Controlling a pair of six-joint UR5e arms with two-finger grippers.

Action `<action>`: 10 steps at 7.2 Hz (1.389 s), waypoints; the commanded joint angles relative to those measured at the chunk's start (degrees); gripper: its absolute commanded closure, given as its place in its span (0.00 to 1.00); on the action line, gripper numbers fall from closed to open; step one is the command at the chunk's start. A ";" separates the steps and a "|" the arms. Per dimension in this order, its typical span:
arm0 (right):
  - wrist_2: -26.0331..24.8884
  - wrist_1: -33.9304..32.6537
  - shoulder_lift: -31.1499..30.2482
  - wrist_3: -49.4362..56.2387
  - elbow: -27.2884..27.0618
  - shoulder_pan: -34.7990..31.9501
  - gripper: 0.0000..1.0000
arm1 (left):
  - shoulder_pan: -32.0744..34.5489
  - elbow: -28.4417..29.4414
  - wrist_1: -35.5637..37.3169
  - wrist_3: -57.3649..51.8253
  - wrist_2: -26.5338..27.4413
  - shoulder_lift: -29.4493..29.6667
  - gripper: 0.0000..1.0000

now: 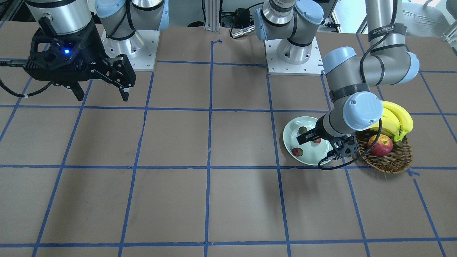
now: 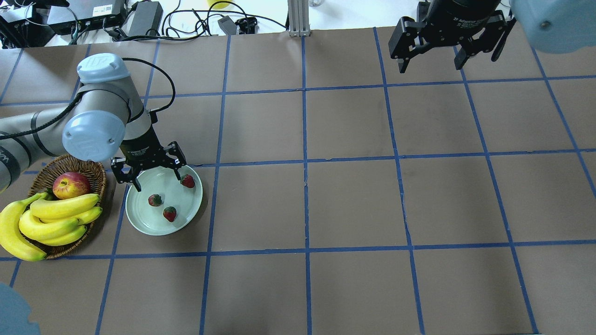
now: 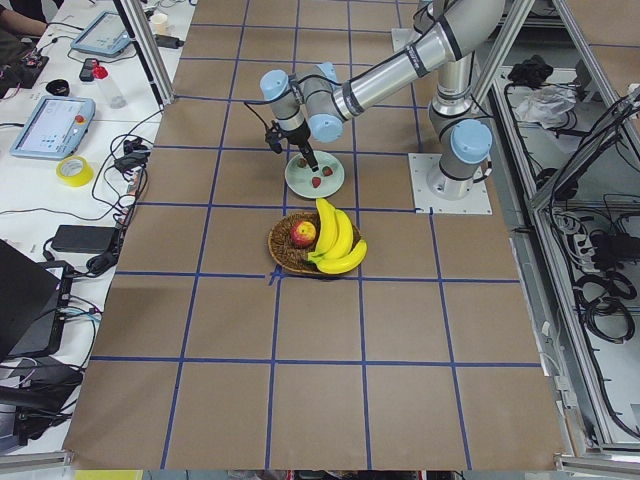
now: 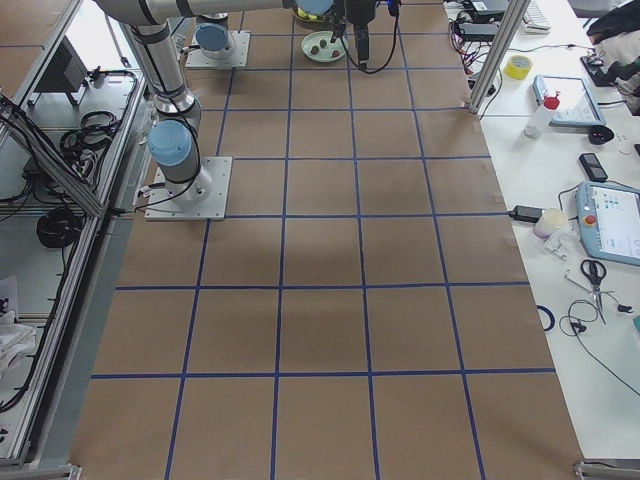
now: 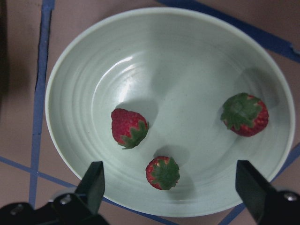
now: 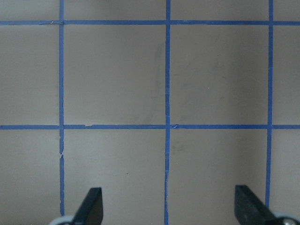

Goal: Collect all strawberries into plate

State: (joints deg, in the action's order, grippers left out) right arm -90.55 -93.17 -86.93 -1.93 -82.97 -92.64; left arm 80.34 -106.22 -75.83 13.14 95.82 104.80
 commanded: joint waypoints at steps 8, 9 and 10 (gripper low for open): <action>0.02 -0.09 0.00 0.00 0.00 0.00 0.00 | 9.56 13.24 -9.86 -3.90 -0.20 -11.71 0.00; 0.02 -0.09 0.00 0.00 0.00 0.00 0.00 | 9.92 13.49 -9.34 -4.79 -0.46 -12.68 0.00; 0.02 -0.09 0.00 0.00 0.00 0.00 0.00 | 9.75 14.11 -9.07 -8.88 -0.90 -13.73 0.00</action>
State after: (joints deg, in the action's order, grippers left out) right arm -90.53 -93.25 -86.93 -1.93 -82.97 -92.64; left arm 89.88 -92.63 -85.29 7.88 95.33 92.36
